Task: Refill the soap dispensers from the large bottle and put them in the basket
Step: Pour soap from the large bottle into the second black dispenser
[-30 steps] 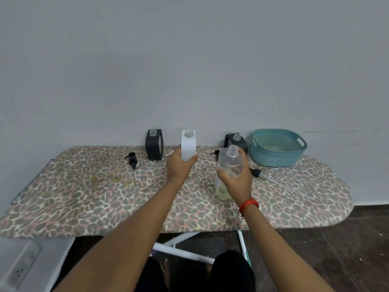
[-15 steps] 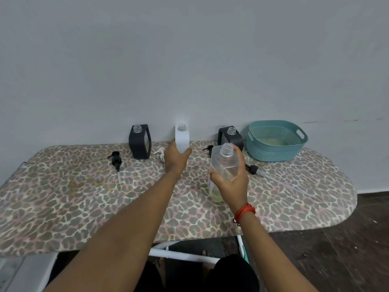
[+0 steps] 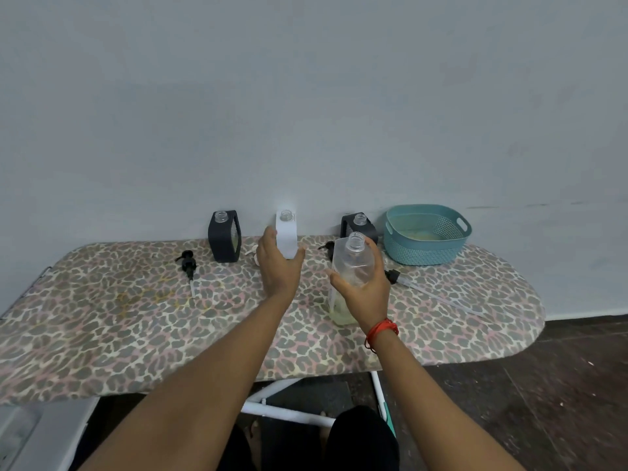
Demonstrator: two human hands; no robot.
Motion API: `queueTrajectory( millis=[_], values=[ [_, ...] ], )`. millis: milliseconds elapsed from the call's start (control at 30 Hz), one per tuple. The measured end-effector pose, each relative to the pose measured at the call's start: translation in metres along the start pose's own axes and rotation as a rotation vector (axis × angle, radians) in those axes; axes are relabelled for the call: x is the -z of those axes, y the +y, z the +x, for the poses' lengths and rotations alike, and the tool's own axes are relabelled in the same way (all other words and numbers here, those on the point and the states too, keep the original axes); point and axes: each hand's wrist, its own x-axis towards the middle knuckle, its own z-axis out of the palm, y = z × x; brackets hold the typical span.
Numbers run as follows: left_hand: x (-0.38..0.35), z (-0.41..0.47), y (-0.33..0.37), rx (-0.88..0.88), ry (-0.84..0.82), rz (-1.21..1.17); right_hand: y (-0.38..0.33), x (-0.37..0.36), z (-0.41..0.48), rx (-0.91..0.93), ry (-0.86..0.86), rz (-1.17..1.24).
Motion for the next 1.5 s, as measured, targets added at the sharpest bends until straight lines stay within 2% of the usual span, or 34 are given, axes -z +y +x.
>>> queueTrajectory(
  millis=[100, 233, 400, 733, 900, 1067, 1200, 1333, 1500],
  values=[
    [-0.003, -0.013, 0.002, -0.075, -0.136, -0.011, -0.001, 0.022, 0.0, 0.016, 0.07, -0.045],
    [-0.014, -0.013, 0.012, -0.09, -0.341, 0.005, 0.001, 0.055, 0.011, -0.02, 0.165, -0.076],
    [-0.046, 0.0, 0.031, -0.071, -0.558, 0.158, 0.01, 0.069, 0.016, -0.006, 0.208, -0.054],
    [-0.107, 0.044, 0.054, -0.032, -0.702, 0.342, 0.043, 0.072, 0.02, 0.094, 0.266, -0.17],
    [-0.139, 0.062, 0.033, -0.015, -0.686, 0.324, 0.052, 0.07, 0.023, 0.142, 0.3, -0.198],
    [-0.138, 0.054, 0.04, 0.05, -0.691, 0.103, 0.052, 0.069, 0.024, 0.174, 0.306, -0.212],
    [-0.134, 0.05, 0.045, 0.043, -0.627, -0.048, 0.052, 0.069, 0.022, 0.174, 0.32, -0.225],
    [-0.113, 0.037, 0.06, 0.018, -0.533, -0.192, 0.051, 0.069, 0.021, 0.154, 0.314, -0.243],
    [-0.045, 0.006, 0.051, -0.014, -0.428, -0.276, 0.043, 0.067, 0.02, 0.101, 0.291, -0.237]
  ],
)
